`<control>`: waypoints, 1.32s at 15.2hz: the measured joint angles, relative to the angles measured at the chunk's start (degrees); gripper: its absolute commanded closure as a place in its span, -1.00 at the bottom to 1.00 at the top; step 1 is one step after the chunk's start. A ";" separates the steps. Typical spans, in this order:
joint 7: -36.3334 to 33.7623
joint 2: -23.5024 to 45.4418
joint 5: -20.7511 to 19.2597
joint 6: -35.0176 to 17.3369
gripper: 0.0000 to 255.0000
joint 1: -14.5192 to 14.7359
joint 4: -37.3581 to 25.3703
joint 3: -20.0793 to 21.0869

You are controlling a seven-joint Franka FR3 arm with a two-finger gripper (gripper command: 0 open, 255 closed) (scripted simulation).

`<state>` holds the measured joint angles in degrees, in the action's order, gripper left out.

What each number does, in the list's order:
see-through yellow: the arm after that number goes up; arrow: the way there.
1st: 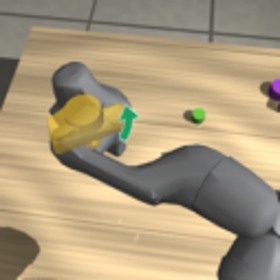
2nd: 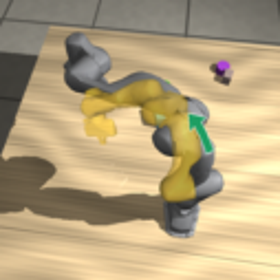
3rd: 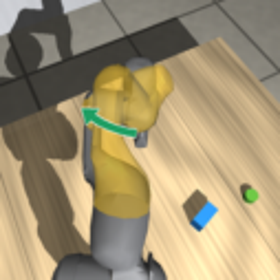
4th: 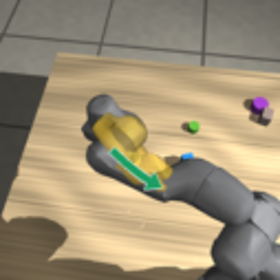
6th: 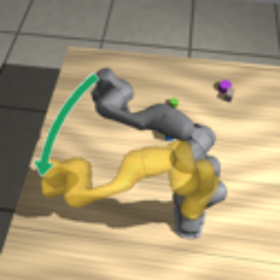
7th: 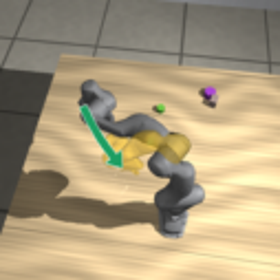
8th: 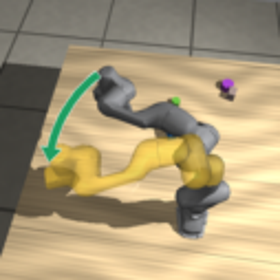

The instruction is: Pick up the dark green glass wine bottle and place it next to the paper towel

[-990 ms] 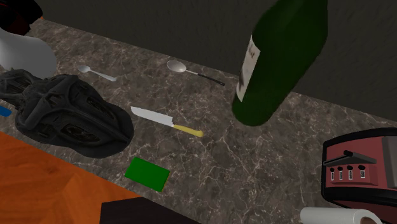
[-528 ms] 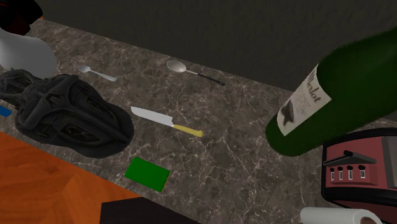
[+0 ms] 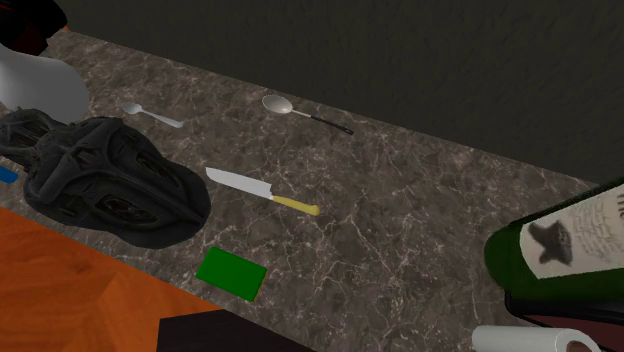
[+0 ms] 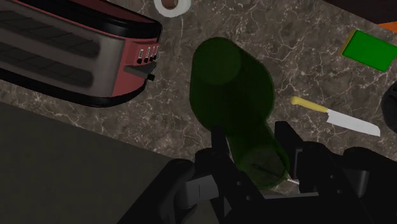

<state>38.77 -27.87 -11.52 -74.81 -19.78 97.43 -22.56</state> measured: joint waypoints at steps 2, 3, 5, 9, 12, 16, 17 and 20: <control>2.61 -1.61 -1.28 0.16 1.00 -0.79 0.94 -1.78; 3.92 -1.60 -1.69 0.32 1.00 -1.01 0.55 -2.79; 7.36 -0.54 -2.43 1.02 1.00 -1.31 -1.80 -5.57; 13.26 0.16 -3.90 0.86 1.00 -1.97 -3.52 -10.45; 18.40 1.50 -4.69 0.83 1.00 -2.18 -5.91 -15.01; 25.77 4.78 -4.65 0.84 1.00 -1.69 -10.50 -22.32; 27.73 5.63 -4.50 1.00 1.00 -1.54 -11.77 -24.23; 29.36 5.33 -4.94 -0.13 1.00 -1.79 -10.84 -25.75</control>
<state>68.12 -22.54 -16.46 -74.94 -21.57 86.59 -48.31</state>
